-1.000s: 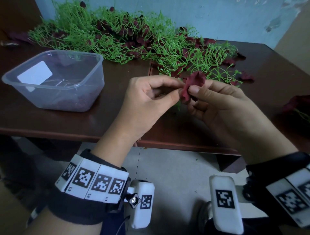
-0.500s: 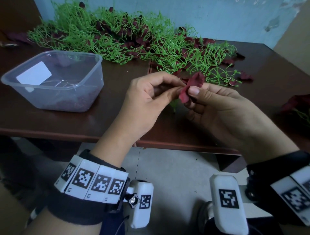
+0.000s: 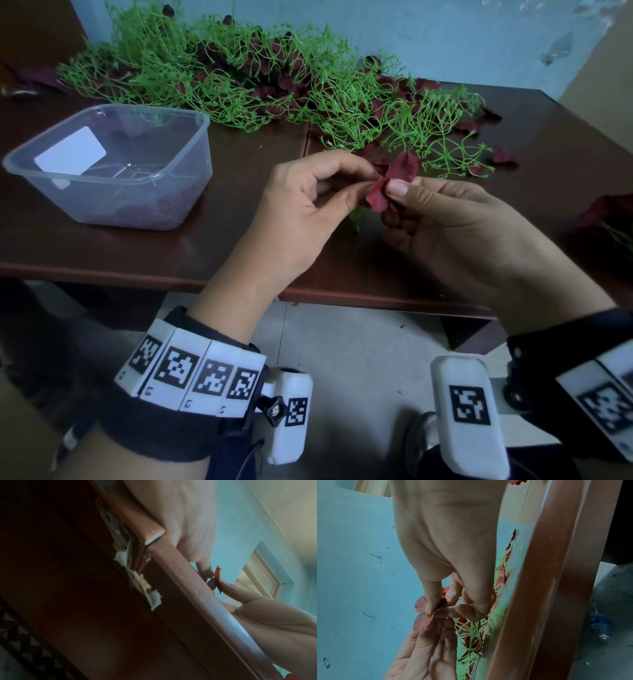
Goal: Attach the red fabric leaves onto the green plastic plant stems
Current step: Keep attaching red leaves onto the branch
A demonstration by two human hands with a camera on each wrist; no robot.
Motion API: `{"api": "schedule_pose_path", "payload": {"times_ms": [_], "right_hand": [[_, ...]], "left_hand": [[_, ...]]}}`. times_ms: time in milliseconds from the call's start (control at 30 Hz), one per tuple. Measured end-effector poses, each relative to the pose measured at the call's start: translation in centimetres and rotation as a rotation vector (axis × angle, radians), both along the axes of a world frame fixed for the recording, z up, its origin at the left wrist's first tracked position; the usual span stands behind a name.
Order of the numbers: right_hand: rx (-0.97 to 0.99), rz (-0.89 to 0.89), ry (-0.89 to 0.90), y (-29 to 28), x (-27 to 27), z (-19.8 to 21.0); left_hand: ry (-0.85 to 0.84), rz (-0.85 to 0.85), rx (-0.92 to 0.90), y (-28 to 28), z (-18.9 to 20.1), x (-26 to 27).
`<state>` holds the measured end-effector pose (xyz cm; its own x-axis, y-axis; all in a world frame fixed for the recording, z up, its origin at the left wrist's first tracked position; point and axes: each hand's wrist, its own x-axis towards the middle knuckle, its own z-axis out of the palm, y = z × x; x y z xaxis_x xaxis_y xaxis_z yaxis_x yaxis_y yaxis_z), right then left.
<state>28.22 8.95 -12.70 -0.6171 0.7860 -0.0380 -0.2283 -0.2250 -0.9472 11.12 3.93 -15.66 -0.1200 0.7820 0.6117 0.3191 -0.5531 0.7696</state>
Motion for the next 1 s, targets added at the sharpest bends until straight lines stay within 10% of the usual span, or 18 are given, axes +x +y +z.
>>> {"api": "schedule_pose_path", "payload": {"times_ms": [1000], "right_hand": [[-0.071,0.053,-0.069,0.08,0.17,0.08]], "left_hand": [[-0.046,-0.053,-0.016,-0.37,0.35,0.13]]}}
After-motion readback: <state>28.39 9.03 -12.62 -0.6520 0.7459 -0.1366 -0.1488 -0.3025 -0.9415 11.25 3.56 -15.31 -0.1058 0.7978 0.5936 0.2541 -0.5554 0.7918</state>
